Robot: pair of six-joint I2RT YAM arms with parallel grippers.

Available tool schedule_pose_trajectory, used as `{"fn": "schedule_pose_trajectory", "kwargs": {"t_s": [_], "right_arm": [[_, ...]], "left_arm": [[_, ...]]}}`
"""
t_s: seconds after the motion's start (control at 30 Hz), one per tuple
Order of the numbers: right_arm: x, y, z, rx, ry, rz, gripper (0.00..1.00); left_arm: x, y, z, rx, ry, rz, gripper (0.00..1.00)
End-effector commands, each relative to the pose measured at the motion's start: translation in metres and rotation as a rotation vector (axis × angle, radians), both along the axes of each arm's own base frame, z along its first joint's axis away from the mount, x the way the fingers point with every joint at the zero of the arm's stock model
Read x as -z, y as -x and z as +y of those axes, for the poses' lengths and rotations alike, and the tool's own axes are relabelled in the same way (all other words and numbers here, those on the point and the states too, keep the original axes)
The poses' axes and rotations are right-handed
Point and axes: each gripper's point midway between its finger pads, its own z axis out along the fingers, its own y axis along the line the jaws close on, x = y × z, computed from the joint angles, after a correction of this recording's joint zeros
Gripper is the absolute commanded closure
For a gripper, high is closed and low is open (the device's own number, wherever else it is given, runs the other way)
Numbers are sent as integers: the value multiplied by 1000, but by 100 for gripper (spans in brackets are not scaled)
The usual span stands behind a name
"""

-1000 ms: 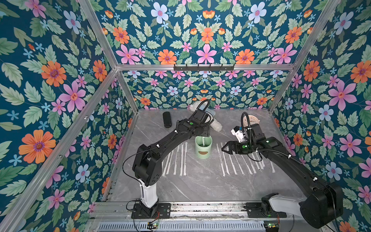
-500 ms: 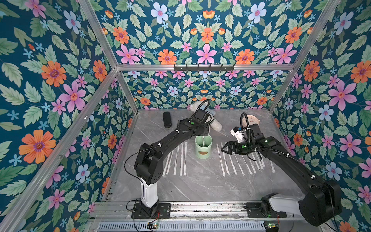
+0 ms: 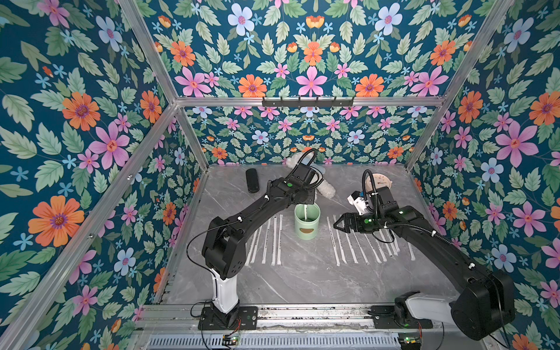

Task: Take the straws out of the storage container
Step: Pick up the straw from the container, then place the straw at the center of the board.

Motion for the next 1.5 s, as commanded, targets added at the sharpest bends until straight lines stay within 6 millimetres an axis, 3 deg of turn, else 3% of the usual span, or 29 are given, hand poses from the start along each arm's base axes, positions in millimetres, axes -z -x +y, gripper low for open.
{"fn": "schedule_pose_trajectory", "kwargs": {"t_s": [0.0, 0.2, 0.4, 0.6, 0.73, 0.97, 1.07, 1.13, 1.3, 1.47], "right_arm": [[0, 0, 2, -8, -10, -6, 1], [-1, -2, 3, -8, -15, -9, 1], [-4, -3, 5, -9, -23, -15, 1], [-5, -4, 6, -10, -30, -17, 1], [-5, -4, 6, -12, -34, -15, 1], [-3, -5, 7, -15, -37, -10, 1], [-3, -5, 8, -17, -41, -6, 1], [-2, -4, 9, -19, -42, -2, 1], [2, -5, 9, -17, -47, 0, 1], [5, -4, 10, -25, -48, 13, 1]], "left_arm": [[-9, 0, 5, -23, -2, -17, 91], [-30, 1, 8, -25, 11, -44, 92], [-79, 1, 19, -27, -8, -118, 93], [-143, 4, 57, -93, -110, -234, 97], [-179, 7, 94, -168, -163, -297, 100], [-198, 10, 172, -321, -215, -301, 100], [-193, 11, 205, -391, -267, -277, 100], [-178, 10, 227, -440, -352, -230, 100], [-116, 4, 279, -550, -635, -23, 100], [-51, -6, 300, -561, -818, 140, 100]]}}
